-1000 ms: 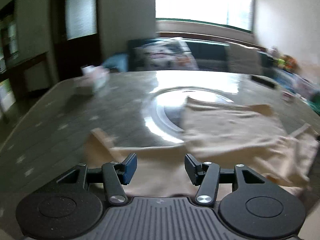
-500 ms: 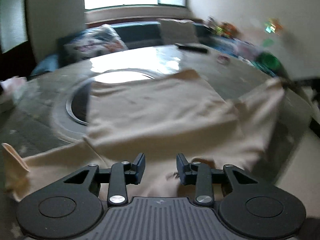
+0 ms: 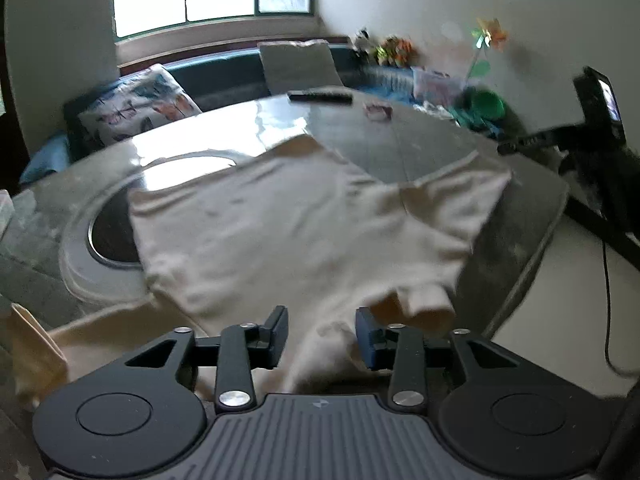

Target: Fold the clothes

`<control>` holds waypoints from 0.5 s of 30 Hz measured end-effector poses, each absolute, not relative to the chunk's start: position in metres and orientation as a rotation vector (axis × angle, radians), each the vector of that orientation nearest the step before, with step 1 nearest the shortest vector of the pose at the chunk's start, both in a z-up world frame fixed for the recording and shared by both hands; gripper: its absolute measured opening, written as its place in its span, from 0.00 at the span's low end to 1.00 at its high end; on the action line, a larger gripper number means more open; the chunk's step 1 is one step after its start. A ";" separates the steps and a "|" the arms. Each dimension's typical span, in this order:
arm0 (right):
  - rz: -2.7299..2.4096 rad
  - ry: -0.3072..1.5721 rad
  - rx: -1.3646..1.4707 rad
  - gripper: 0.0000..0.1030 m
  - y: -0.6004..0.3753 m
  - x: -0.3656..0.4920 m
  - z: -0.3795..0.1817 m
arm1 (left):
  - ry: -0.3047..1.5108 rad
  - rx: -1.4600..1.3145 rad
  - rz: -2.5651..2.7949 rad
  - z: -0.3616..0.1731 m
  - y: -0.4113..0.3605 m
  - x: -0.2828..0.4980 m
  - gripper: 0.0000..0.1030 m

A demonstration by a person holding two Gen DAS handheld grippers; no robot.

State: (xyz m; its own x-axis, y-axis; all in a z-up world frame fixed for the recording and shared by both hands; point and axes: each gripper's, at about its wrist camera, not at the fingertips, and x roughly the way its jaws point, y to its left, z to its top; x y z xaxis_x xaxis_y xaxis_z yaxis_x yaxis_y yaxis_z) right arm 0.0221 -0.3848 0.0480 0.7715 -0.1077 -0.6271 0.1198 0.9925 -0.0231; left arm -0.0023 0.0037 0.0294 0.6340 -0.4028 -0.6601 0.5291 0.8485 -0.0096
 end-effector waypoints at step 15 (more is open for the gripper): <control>0.566 0.762 -0.173 0.30 -0.222 0.011 0.049 | 0.741 0.188 -0.474 0.011 -0.003 0.016 0.48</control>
State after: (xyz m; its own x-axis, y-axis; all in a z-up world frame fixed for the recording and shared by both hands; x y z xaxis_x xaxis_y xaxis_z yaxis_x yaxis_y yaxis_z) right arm 0.0109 -0.2216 0.0495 0.5831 0.4211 -0.6947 -0.5430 0.8381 0.0523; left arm 0.0162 -0.0032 0.0109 0.6387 -0.3476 -0.6864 0.4777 0.8785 -0.0004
